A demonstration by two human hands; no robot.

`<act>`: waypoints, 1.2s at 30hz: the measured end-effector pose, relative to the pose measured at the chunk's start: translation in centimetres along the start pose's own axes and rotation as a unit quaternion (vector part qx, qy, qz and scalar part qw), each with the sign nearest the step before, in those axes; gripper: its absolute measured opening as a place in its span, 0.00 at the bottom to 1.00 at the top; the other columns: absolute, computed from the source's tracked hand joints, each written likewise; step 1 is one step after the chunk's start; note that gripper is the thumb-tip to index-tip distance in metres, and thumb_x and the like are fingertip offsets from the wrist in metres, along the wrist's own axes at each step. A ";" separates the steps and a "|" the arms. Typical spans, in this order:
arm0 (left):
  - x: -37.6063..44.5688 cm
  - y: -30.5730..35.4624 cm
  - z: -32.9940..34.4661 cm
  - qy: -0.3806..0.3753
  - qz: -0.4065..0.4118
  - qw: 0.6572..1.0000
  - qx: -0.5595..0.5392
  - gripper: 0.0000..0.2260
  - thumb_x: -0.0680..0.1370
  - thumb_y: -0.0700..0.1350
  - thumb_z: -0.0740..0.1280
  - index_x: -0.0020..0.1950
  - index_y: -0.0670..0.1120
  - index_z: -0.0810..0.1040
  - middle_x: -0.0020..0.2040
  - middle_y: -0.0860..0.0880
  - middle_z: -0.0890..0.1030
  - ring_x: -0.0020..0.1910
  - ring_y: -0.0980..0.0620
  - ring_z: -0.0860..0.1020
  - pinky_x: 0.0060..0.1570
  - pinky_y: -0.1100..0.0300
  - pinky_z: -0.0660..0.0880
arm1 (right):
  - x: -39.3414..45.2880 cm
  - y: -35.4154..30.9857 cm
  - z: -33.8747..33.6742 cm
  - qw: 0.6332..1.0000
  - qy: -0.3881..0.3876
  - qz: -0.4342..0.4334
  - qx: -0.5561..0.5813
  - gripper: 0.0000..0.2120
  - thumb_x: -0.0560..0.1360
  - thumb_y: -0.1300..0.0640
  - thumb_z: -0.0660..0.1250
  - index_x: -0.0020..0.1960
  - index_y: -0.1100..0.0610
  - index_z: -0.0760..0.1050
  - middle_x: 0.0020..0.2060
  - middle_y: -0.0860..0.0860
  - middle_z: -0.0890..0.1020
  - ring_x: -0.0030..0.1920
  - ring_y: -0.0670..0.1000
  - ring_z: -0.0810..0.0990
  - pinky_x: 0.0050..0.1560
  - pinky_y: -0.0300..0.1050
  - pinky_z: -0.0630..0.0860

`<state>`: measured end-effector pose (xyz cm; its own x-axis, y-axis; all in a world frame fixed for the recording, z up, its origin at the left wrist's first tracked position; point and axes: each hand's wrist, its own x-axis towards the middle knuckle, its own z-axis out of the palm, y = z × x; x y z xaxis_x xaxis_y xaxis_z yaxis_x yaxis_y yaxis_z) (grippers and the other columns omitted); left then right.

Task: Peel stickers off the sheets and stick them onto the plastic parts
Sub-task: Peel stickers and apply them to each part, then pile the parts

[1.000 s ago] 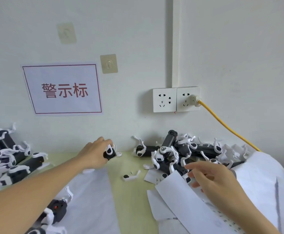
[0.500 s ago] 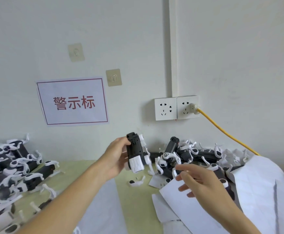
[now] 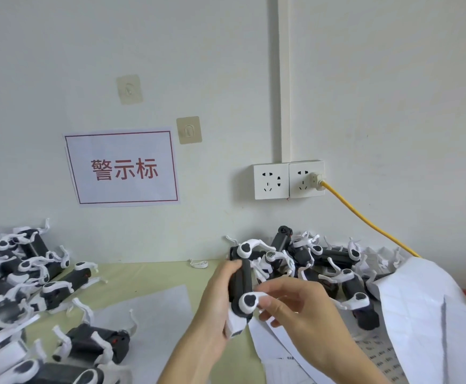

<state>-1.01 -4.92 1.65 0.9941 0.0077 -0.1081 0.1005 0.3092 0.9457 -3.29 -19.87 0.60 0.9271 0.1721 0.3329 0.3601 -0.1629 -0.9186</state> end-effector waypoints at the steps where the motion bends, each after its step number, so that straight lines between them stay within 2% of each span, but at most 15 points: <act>1: -0.1 0.1 -0.2 0.003 0.021 0.999 0.036 0.08 0.70 0.53 0.71 0.37 0.50 0.81 0.31 0.49 0.78 0.29 0.49 0.78 0.33 0.59 0.72 | 0.0 0.1 0.3 1.000 -0.001 -0.005 -0.010 0.06 0.76 0.63 0.71 0.45 0.54 0.84 0.37 0.48 0.86 0.36 0.48 0.85 0.39 0.36 0.78; 3: 0.0 0.1 -0.8 0.017 0.060 0.989 0.131 0.14 0.65 0.54 0.74 0.49 0.58 0.80 0.38 0.53 0.84 0.38 0.50 0.84 0.41 0.56 0.76 | 0.0 0.3 0.9 1.000 -0.007 -0.007 -0.026 0.06 0.76 0.62 0.72 0.45 0.52 0.84 0.37 0.47 0.86 0.36 0.47 0.85 0.41 0.34 0.76; 5: -0.1 0.3 -1.3 0.046 0.092 0.976 0.190 0.19 0.67 0.54 0.77 0.54 0.63 0.75 0.41 0.60 0.84 0.44 0.55 0.85 0.46 0.55 0.78 | 0.0 0.4 1.1 0.999 -0.013 -0.004 -0.038 0.05 0.76 0.60 0.72 0.47 0.50 0.84 0.38 0.45 0.86 0.38 0.47 0.85 0.42 0.33 0.76; 7: -0.3 0.6 -1.9 0.071 0.134 0.961 0.232 0.21 0.70 0.52 0.78 0.54 0.65 0.69 0.42 0.66 0.82 0.42 0.62 0.83 0.43 0.62 0.77 | 0.0 0.5 0.9 0.998 -0.011 0.002 -0.065 0.07 0.77 0.60 0.71 0.48 0.48 0.84 0.40 0.44 0.86 0.39 0.45 0.85 0.43 0.32 0.77; 9: -0.4 1.0 -2.7 0.072 0.167 0.938 0.297 0.23 0.70 0.48 0.78 0.53 0.65 0.67 0.42 0.61 0.82 0.37 0.63 0.81 0.37 0.65 0.74 | 0.2 0.6 -0.1 0.994 0.015 0.011 -0.110 0.10 0.78 0.60 0.69 0.49 0.45 0.83 0.41 0.41 0.86 0.40 0.43 0.85 0.43 0.32 0.78; 11: -0.5 1.2 -3.3 0.048 0.186 0.899 0.394 0.24 0.71 0.45 0.77 0.54 0.65 0.68 0.44 0.59 0.80 0.38 0.60 0.79 0.36 0.64 0.74 | 0.4 0.7 -1.6 0.987 0.047 0.029 -0.148 0.11 0.79 0.59 0.67 0.49 0.44 0.82 0.40 0.40 0.86 0.40 0.41 0.85 0.40 0.33 0.77; 14: -0.6 1.1 -3.8 0.035 0.190 0.832 0.520 0.25 0.70 0.43 0.77 0.59 0.63 0.71 0.49 0.61 0.78 0.49 0.53 0.79 0.50 0.54 0.78 | 0.5 1.0 -3.8 0.969 0.072 0.074 -0.223 0.09 0.78 0.57 0.67 0.48 0.45 0.83 0.36 0.40 0.85 0.36 0.41 0.84 0.37 0.34 0.75; 17: -0.3 0.6 -4.2 0.041 0.173 0.769 0.614 0.26 0.70 0.42 0.75 0.63 0.63 0.72 0.56 0.57 0.78 0.55 0.47 0.78 0.56 0.52 0.76 | 0.4 1.4 -5.2 0.937 0.063 0.121 -0.323 0.10 0.77 0.57 0.66 0.41 0.48 0.84 0.33 0.45 0.85 0.36 0.50 0.84 0.35 0.41 0.77; 20: 0.1 0.1 -4.5 0.045 0.172 0.722 0.668 0.24 0.72 0.37 0.68 0.61 0.62 0.73 0.50 0.58 0.76 0.51 0.51 0.74 0.54 0.55 0.69 | 0.3 1.6 -5.7 0.903 0.037 0.150 -0.400 0.11 0.77 0.57 0.66 0.39 0.47 0.82 0.34 0.45 0.84 0.38 0.48 0.82 0.37 0.38 0.77; 23: 0.1 -0.2 -4.6 0.048 0.144 0.704 0.693 0.26 0.72 0.34 0.61 0.61 0.62 0.73 0.51 0.58 0.76 0.55 0.51 0.72 0.60 0.52 0.62 | 0.1 1.7 -5.8 0.880 0.010 0.181 -0.440 0.07 0.77 0.55 0.67 0.41 0.51 0.82 0.39 0.46 0.83 0.41 0.49 0.83 0.38 0.38 0.78; 27: 0.3 -0.3 -4.6 0.046 0.102 0.690 0.715 0.30 0.71 0.33 0.56 0.64 0.63 0.70 0.57 0.57 0.76 0.62 0.50 0.71 0.68 0.45 0.57 | -0.2 1.5 -5.4 0.844 -0.021 0.223 -0.487 0.15 0.76 0.52 0.68 0.55 0.63 0.81 0.49 0.55 0.84 0.54 0.56 0.82 0.55 0.51 0.80; 29: 0.3 -0.2 -4.6 0.030 0.080 0.681 0.728 0.31 0.73 0.34 0.57 0.68 0.64 0.67 0.56 0.55 0.72 0.64 0.49 0.68 0.69 0.44 0.55 | -0.4 1.3 -5.6 0.828 -0.031 0.244 -0.504 0.16 0.75 0.51 0.69 0.56 0.62 0.80 0.51 0.53 0.82 0.53 0.54 0.82 0.55 0.48 0.79; 31: 0.1 -0.1 -4.3 0.021 0.063 0.674 0.736 0.30 0.75 0.36 0.59 0.71 0.63 0.63 0.60 0.53 0.70 0.67 0.48 0.64 0.70 0.41 0.52 | -0.6 1.1 -5.9 0.812 -0.058 0.266 -0.516 0.13 0.74 0.49 0.71 0.52 0.57 0.79 0.48 0.49 0.79 0.47 0.50 0.80 0.47 0.43 0.78; 33: -0.2 0.1 -3.5 0.045 0.085 0.662 0.743 0.29 0.76 0.40 0.62 0.72 0.61 0.61 0.64 0.52 0.67 0.70 0.48 0.60 0.71 0.36 0.47 | -1.1 1.0 -6.2 0.799 -0.099 0.299 -0.513 0.18 0.71 0.44 0.74 0.55 0.51 0.74 0.50 0.47 0.76 0.48 0.48 0.77 0.47 0.41 0.74; 36: -0.6 0.4 -2.0 0.097 0.180 0.661 0.722 0.29 0.75 0.38 0.60 0.72 0.60 0.61 0.64 0.54 0.66 0.69 0.49 0.60 0.71 0.36 0.47 | -1.4 1.2 -5.9 0.793 -0.136 0.318 -0.501 0.30 0.67 0.43 0.79 0.63 0.51 0.71 0.57 0.46 0.74 0.56 0.50 0.76 0.57 0.44 0.75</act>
<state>-1.68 -2.95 1.45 0.9541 -0.0018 0.2995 -0.0684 -0.9748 0.2121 -3.51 -26.08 0.30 0.9464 -0.0737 -0.3144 -0.1441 -0.9677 -0.2068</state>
